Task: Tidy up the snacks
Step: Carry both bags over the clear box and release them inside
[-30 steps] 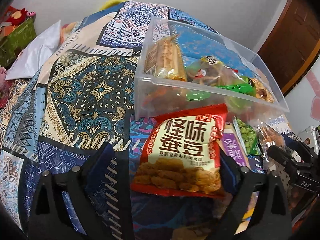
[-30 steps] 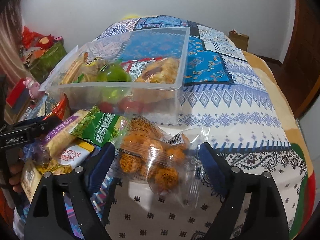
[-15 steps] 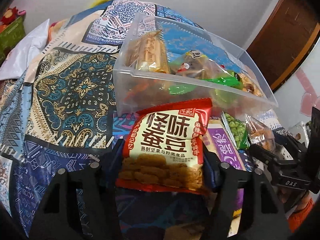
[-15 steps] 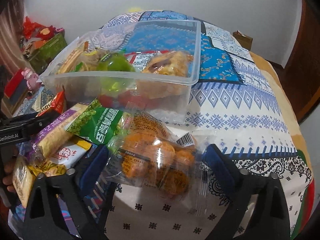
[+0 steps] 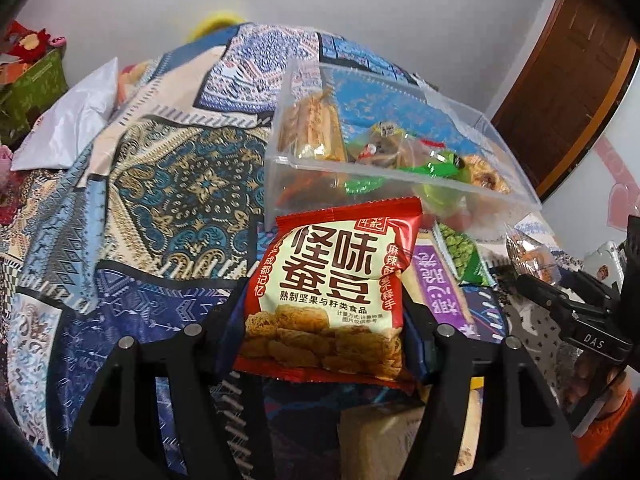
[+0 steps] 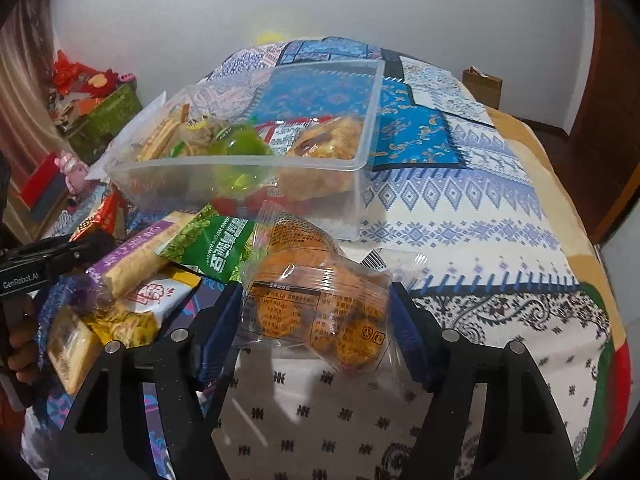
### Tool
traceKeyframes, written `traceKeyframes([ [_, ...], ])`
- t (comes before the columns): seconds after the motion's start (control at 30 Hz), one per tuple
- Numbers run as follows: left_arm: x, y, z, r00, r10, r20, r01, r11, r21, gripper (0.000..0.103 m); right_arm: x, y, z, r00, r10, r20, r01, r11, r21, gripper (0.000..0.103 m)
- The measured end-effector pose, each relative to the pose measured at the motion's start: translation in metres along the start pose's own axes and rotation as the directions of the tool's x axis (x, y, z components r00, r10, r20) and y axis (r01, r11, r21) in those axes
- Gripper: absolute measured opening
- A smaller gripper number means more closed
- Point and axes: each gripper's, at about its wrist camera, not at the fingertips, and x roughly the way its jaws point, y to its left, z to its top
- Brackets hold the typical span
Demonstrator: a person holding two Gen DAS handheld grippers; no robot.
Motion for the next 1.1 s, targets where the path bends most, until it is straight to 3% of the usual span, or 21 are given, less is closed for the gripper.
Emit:
traceKeyframes([
  [0.27,-0.037,-0.008,0.011,0.996,-0.019,0.09,0.019,1.0,-0.002,0.065,-0.028,-0.006,0.005,0.997,0.029,0.068,-0.032,0.999,0.039,0.068],
  [0.57,-0.062,-0.029,0.034,0.979,-0.04,0.199,0.036,0.999,0.023,0.065,-0.055,0.008,0.034,0.982,0.063,0.179,-0.067,0.998,0.013,0.068],
  [0.9,-0.055,-0.043,0.073,0.969,-0.048,0.242,0.042,0.999,0.032,0.065,-0.065,0.024,0.071,0.958,0.088,0.274,-0.082,0.996,-0.034,0.069],
  [1.1,-0.039,-0.044,0.093,0.969,-0.04,0.246,0.037,0.999,0.015,0.065,-0.05,0.031,0.092,0.951,0.074,0.3,-0.065,0.997,-0.04,0.069],
])
